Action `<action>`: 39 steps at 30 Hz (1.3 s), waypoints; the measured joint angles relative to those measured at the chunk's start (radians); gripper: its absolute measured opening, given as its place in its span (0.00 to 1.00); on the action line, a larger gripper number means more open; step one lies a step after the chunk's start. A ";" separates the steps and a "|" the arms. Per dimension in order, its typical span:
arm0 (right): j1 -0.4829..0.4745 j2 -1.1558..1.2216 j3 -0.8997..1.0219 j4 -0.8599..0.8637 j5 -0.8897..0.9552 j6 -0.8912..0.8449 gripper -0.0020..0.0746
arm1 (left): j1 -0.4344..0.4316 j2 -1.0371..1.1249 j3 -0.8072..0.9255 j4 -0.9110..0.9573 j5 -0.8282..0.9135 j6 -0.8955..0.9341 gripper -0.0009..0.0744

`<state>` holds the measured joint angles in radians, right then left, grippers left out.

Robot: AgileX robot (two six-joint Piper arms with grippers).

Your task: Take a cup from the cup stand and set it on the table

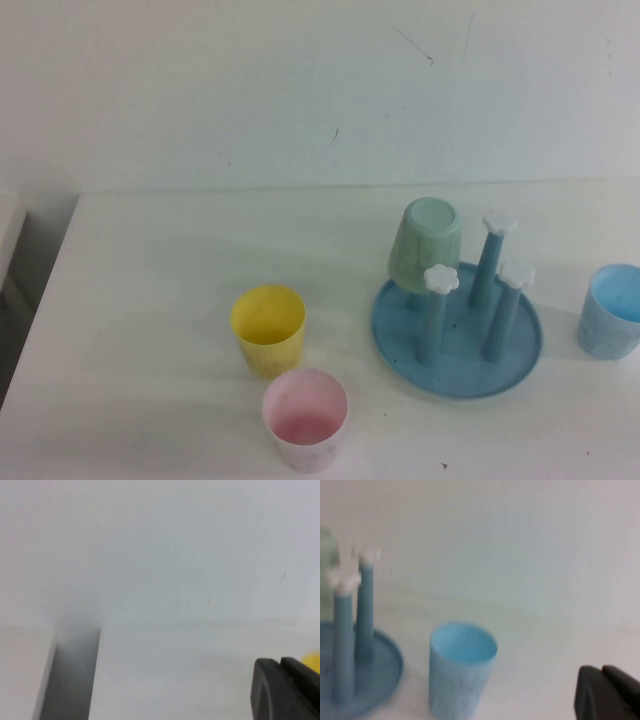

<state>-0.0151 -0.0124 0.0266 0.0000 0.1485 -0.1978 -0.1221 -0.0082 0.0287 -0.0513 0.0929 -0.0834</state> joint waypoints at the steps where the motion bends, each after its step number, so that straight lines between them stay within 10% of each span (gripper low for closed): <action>1: 0.000 0.000 0.000 0.000 -0.067 0.000 0.02 | 0.000 0.000 0.000 0.000 -0.071 0.000 0.01; 10: 0.000 0.000 0.000 -0.006 -0.602 0.004 0.02 | 0.000 0.000 0.000 0.000 -0.605 0.000 0.01; 21: 0.000 0.000 0.000 0.000 -0.751 0.010 0.02 | 0.000 -0.005 0.000 -0.004 -0.724 -0.002 0.01; 30: 0.000 0.000 -0.270 -0.121 -0.087 0.031 0.02 | 0.000 0.029 -0.295 0.007 0.086 -0.211 0.01; 39: 0.000 0.175 -0.416 -0.052 0.385 -0.004 0.02 | 0.000 0.326 -0.567 -0.125 0.493 0.010 0.01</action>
<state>-0.0151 0.1629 -0.3896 -0.0523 0.5335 -0.2022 -0.1221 0.3180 -0.5380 -0.1762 0.5862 -0.0732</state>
